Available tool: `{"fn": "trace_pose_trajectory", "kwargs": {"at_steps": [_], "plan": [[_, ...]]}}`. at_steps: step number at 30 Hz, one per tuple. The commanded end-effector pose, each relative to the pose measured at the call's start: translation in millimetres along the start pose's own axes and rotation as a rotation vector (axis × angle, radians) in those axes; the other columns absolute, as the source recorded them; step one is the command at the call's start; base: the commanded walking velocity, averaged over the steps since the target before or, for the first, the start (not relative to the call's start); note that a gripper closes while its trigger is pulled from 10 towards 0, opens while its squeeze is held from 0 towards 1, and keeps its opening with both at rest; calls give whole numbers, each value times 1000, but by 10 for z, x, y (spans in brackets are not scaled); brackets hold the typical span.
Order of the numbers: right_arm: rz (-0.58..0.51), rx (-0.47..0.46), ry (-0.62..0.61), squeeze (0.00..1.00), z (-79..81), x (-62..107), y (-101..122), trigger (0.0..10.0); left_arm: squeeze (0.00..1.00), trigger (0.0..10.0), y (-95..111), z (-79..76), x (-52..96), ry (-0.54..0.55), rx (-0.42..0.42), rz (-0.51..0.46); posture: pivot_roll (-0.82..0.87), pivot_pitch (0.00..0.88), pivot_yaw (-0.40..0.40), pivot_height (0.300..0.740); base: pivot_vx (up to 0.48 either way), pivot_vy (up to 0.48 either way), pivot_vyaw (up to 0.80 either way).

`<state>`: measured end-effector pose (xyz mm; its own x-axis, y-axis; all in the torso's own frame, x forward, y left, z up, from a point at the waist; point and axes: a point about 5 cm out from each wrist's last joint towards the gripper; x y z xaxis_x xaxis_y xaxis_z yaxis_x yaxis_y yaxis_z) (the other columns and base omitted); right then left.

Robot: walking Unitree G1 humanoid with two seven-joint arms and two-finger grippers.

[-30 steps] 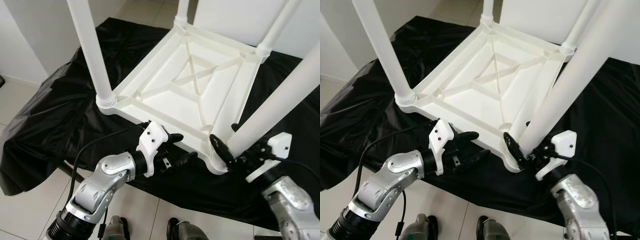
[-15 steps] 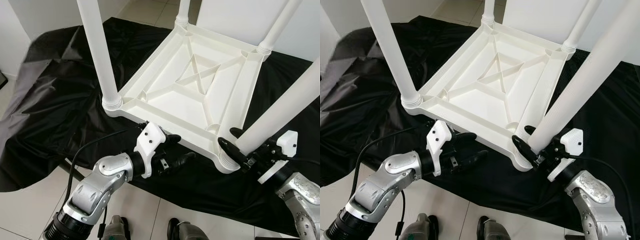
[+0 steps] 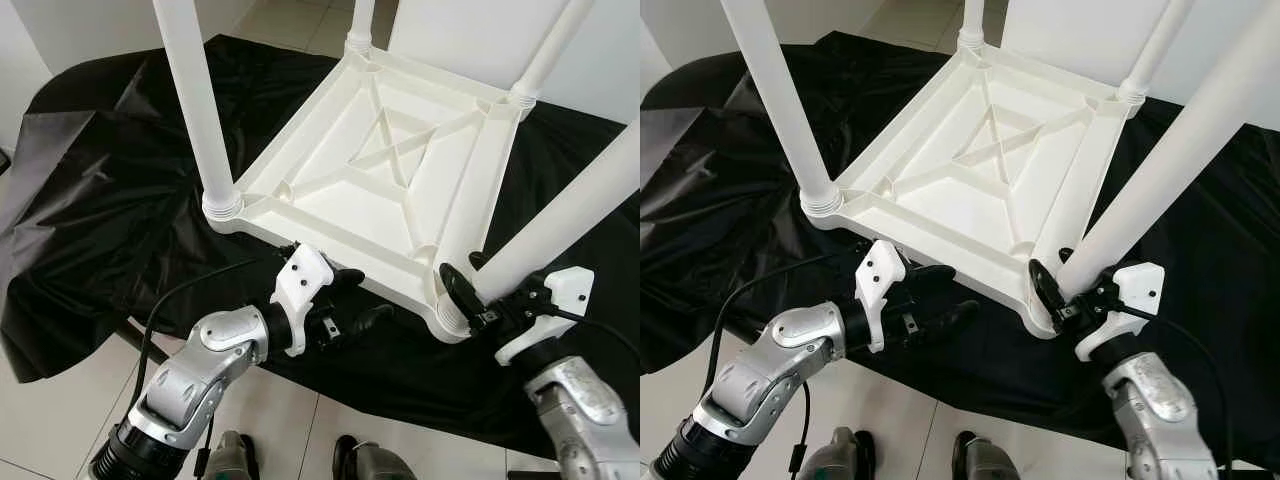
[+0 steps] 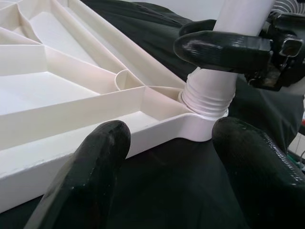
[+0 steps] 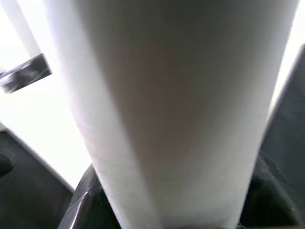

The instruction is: Building children table

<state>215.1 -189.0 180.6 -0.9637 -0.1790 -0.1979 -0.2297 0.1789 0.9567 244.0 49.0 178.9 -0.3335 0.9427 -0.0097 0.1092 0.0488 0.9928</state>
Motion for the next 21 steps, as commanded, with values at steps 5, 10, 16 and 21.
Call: {"fn": "trace_pose_trajectory", "kwargs": {"at_steps": [5, 10, 16, 21], "plan": [[110, 34, -133, 0, 127, 21, -131, 0, 0, 10000, -10, -53, -33, -44, 11, 0, -5, 205, -53, 740, 0, 0, 0], [209, 49, -256, 0, 183, 21, -208, 0, 0, 10000, -4, -47, -38, -38, 9, -5, 3, 196, -62, 740, 0, 0, 0], [200, 55, -249, 0, 194, 10, -203, 0, 0, 10000, -7, -43, -31, -33, 9, -7, 3, 184, -66, 740, 0, 0, 0], [125, 22, -170, 0, 198, -40, -140, 10000, 0, 10000, -26, -51, -38, -34, 10, -4, 1, 176, -68, 740, 0, 0, 0]]}}
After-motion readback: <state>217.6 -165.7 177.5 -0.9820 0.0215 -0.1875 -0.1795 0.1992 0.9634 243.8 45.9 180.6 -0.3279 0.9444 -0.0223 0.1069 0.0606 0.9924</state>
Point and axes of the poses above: a point about 5 cm out from each wrist's last joint towards the gripper, its own x axis pointing back from the gripper into the wrist, its own y axis along the axis of the wrist's last joint, z = x × y, and after that the axes turned 11 degrees about x, right-handed
